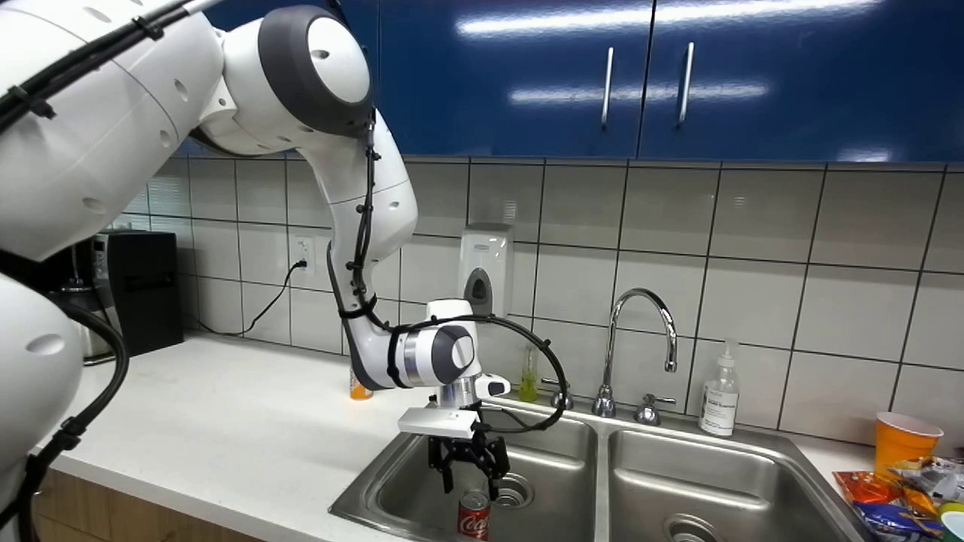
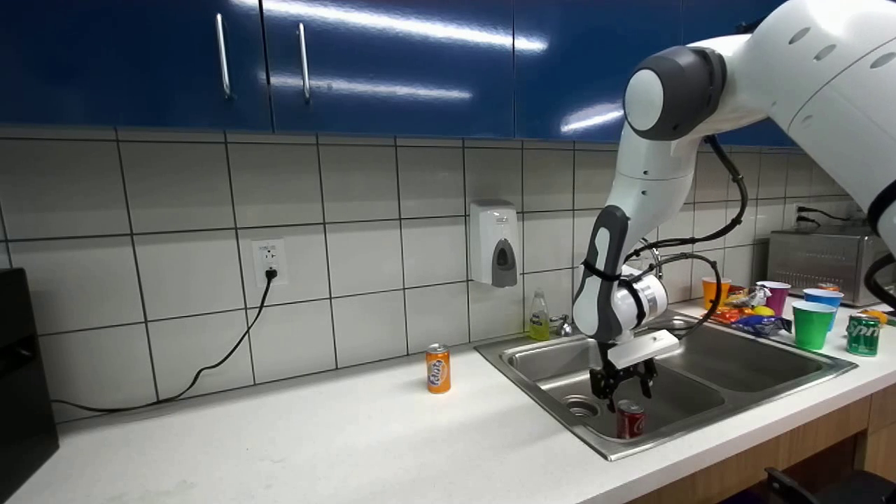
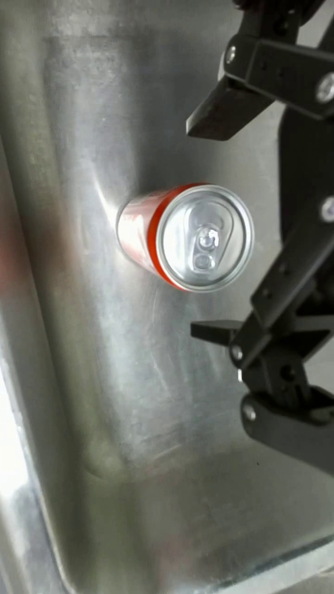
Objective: Put the red can in the left sink
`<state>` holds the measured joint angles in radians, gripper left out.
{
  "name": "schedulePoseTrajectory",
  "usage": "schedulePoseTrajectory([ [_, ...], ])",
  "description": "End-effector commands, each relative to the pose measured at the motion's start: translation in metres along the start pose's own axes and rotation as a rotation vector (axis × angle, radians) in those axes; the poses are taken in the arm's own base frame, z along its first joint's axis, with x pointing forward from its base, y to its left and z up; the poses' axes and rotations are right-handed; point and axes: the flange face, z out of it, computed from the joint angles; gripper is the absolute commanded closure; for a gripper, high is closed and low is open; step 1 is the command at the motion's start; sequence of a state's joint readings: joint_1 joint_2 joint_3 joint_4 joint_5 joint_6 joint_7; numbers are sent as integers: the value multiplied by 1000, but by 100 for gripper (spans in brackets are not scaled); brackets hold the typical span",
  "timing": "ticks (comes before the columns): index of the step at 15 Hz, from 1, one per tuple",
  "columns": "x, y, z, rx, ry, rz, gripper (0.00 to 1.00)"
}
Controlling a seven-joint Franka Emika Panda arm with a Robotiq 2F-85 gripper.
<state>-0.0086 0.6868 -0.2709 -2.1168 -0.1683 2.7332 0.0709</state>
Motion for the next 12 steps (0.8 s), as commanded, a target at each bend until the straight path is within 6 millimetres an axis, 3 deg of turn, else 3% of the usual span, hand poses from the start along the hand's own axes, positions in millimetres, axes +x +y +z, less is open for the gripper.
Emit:
schedulePoseTrajectory([
  [1, -12, 9, -35, 1, -24, -21, 0],
  [12, -27, 11, -112, -9, 19, -81, 0],
])
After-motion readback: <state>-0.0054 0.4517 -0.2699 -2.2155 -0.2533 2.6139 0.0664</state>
